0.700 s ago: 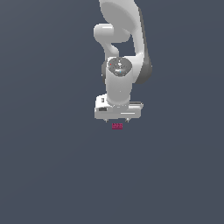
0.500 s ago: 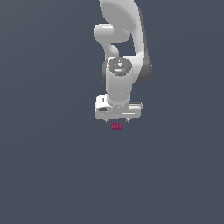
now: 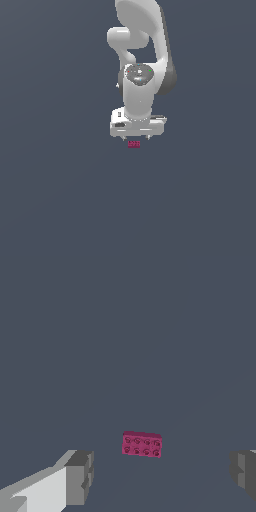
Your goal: Pick up the object and move it to a goal position.
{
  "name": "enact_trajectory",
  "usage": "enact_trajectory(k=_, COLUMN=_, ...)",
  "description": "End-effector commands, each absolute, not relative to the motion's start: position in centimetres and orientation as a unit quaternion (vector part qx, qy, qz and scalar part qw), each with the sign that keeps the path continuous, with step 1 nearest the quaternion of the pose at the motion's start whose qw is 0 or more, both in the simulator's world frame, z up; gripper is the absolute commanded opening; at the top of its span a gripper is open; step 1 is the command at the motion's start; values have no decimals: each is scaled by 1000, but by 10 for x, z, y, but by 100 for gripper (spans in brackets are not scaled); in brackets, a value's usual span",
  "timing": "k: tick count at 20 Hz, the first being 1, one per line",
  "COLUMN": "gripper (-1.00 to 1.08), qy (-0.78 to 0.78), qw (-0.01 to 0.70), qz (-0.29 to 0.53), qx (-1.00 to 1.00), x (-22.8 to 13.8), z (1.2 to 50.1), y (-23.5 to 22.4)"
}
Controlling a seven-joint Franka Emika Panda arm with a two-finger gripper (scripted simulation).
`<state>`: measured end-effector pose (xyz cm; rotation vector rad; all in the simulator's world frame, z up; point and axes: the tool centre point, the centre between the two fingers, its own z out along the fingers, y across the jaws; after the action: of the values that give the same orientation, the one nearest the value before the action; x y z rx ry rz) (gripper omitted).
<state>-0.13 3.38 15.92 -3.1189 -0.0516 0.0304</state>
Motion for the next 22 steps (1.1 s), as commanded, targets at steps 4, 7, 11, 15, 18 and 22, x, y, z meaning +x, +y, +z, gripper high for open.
enact_trajectory(k=4, gripper=100, qy=-23, qw=11, qz=10, qx=-1000, x=-2, z=158, y=33)
enact_trajectory(k=7, gripper=100, qy=-36, qw=10, qz=10, qx=-999, x=-3, z=156, y=33)
enact_trajectory(k=11, gripper=100, qy=-63, qw=8, qz=9, qx=-998, x=-4, z=152, y=32)
enact_trajectory(k=15, gripper=100, qy=-102, qw=7, qz=9, qx=-995, x=-7, z=146, y=31)
enact_trajectory(k=18, gripper=100, qy=-138, qw=5, qz=9, qx=-990, x=-9, z=140, y=30)
enact_trajectory(k=22, gripper=100, qy=-194, qw=3, qz=9, qx=-981, x=-13, z=132, y=28)
